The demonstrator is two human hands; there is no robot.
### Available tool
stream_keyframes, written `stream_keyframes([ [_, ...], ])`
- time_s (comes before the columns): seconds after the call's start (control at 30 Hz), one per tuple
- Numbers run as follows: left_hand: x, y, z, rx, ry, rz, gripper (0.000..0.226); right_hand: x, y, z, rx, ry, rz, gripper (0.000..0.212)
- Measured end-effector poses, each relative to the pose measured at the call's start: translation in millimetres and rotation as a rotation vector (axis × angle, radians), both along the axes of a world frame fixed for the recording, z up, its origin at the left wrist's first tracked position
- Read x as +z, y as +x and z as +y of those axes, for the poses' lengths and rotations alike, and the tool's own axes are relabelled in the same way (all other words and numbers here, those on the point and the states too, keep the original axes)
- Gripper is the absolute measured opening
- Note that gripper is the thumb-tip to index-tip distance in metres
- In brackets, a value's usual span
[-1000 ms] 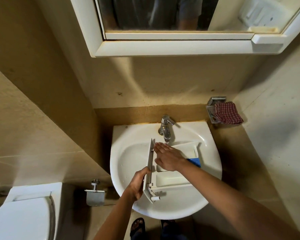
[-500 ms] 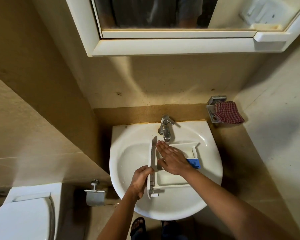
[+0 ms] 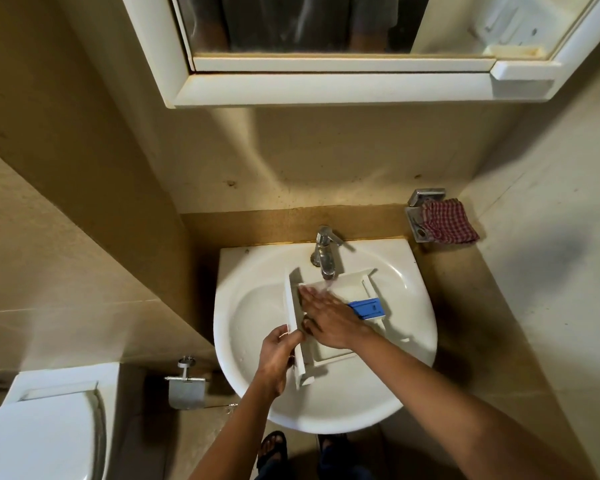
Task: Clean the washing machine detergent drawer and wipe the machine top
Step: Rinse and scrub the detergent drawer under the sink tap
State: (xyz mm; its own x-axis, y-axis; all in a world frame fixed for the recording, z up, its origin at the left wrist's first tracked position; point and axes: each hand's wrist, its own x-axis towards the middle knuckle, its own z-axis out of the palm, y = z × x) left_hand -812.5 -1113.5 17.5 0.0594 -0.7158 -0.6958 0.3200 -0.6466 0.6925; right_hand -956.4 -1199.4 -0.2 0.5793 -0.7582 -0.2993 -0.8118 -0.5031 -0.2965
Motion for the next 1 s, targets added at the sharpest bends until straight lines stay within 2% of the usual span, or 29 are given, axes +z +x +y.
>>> stream_keyframes([
  [0.03,1.7,1.0,1.4,0.009,0.0,-0.009,0.044,0.6,-3.6,-1.5,0.066,0.019,-0.017,0.062],
  [0.1,3.2,4.1,3.9,0.032,-0.014,-0.029,0.048,2.3,-16.8,-6.2,0.045,-0.015,-0.029,0.056],
  [0.2,6.1,7.1,5.8,0.058,-0.028,-0.039,0.05,5.5,-37.4,-8.0,-0.249,-0.138,0.054,0.052],
  [0.3,8.0,7.6,5.7,0.04,-0.029,-0.044,0.058,8.2,-32.7,-7.7,-0.353,-0.015,0.16,0.058],
  [0.37,6.9,5.9,5.5,0.022,-0.03,-0.045,0.06,16.9,-19.1,-10.0,-0.325,0.106,0.18,0.054],
  [0.43,5.5,4.2,6.0,0.01,-0.039,-0.05,0.058,23.8,0.2,-8.1,-0.189,0.173,0.133,0.044],
  [0.5,3.9,4.0,7.4,0.02,-0.053,-0.051,0.057,25.4,14.8,-2.7,-0.081,0.181,0.066,0.032],
  [0.6,-0.1,11.9,12.5,0.059,-0.082,-0.033,0.053,23.4,3.0,-7.0,-0.095,0.175,-0.013,0.021],
  [0.63,-0.5,16.4,14.3,0.068,-0.09,-0.03,0.054,21.6,-9.0,-11.5,-0.118,0.159,-0.001,0.023],
  [0.77,0.3,25.7,17.9,0.055,-0.111,-0.052,0.067,21.2,-35.6,-20.1,-0.228,0.027,0.133,0.074],
  [0.87,4.1,18.5,17.3,0.046,-0.115,-0.045,0.069,20.9,-7.4,-12.2,-0.322,0.088,0.163,0.087],
  [0.9,4.6,16.8,17.0,0.044,-0.114,-0.044,0.07,22.3,4.3,-10.2,-0.334,0.11,0.174,0.082],
  [1.0,2.4,19.0,16.9,0.045,-0.108,-0.066,0.075,23.6,26.7,-5.0,-0.173,0.178,0.092,0.044],
])
